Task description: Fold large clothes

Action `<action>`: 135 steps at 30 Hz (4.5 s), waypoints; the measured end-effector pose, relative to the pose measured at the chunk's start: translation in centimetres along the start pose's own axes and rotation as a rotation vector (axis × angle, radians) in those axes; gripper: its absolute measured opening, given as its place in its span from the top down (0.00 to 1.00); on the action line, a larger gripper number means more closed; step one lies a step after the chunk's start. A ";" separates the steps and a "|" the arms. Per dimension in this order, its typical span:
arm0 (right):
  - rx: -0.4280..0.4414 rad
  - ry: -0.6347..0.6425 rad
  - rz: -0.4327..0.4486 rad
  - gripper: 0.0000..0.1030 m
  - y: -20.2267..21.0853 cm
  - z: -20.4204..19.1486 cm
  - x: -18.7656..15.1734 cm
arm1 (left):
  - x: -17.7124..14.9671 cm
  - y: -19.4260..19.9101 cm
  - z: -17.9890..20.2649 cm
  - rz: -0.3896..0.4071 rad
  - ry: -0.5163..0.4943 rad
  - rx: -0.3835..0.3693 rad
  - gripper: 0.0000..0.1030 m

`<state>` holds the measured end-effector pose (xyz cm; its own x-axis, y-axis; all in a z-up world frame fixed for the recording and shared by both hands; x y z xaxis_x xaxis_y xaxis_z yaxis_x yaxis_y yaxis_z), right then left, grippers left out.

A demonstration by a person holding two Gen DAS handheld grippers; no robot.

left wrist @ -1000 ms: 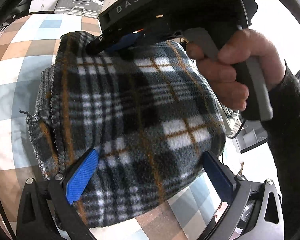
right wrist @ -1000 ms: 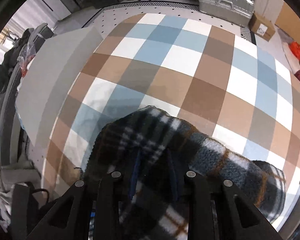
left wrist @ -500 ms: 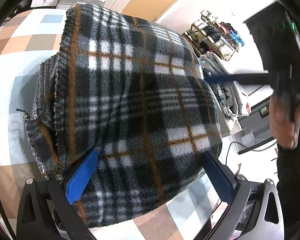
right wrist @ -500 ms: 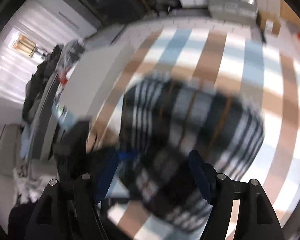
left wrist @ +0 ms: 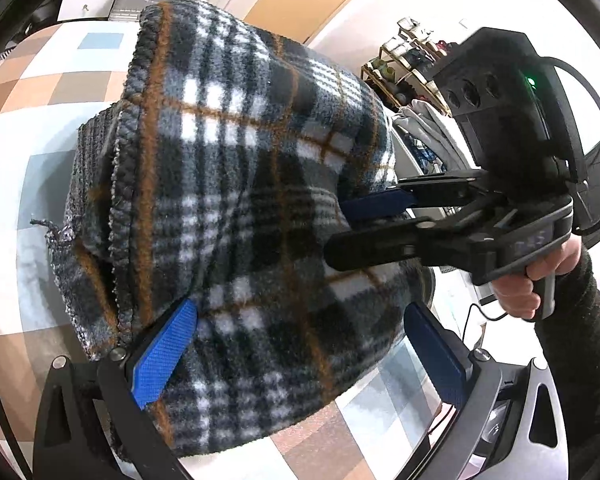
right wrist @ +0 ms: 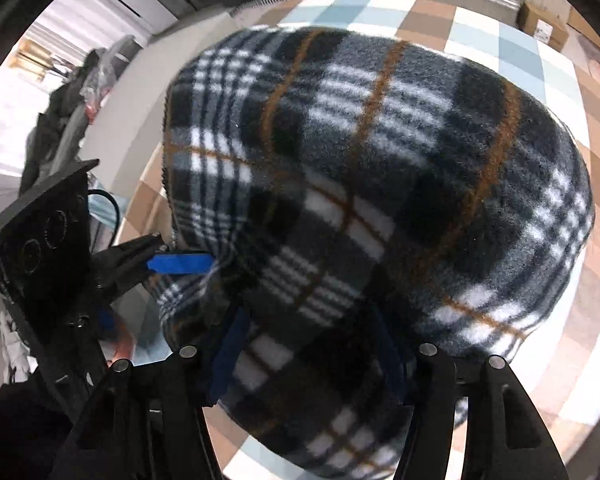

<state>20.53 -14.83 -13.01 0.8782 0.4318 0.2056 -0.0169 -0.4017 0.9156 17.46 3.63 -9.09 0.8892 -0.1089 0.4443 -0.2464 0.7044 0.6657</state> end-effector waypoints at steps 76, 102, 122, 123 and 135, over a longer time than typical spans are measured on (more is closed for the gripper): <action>-0.010 -0.270 0.645 0.00 6.2 -1.8 -10.9 | -2.8 1.4 2.3 0.122 0.063 0.301 0.02; -0.375 -0.249 1.018 0.00 11.6 -5.1 -19.2 | -3.5 5.2 3.7 0.372 -0.116 0.647 0.02; 0.301 -0.559 0.507 0.00 3.4 9.3 -9.8 | 8.9 -6.5 -11.3 -0.298 0.221 0.128 0.02; 0.317 -0.557 0.491 0.00 3.3 9.3 -9.5 | 9.2 -7.0 -11.5 -0.322 0.227 0.102 0.02; 0.432 -0.510 0.294 0.00 1.3 9.5 -7.0 | 12.7 -11.1 -12.3 -0.430 0.199 -0.055 0.02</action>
<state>18.91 -26.01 -16.57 0.9816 -0.1308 0.1389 -0.1888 -0.7714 0.6077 36.21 3.10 -18.20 0.9639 -0.2661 0.0085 0.1763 0.6618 0.7287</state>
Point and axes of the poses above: each gripper's, at about its wrist camera, not at the fingertips, and y roughly against the way its jaws point, z to its right, x to its top, the point moved 5 cm from there along -y, roughly the way its jaws point
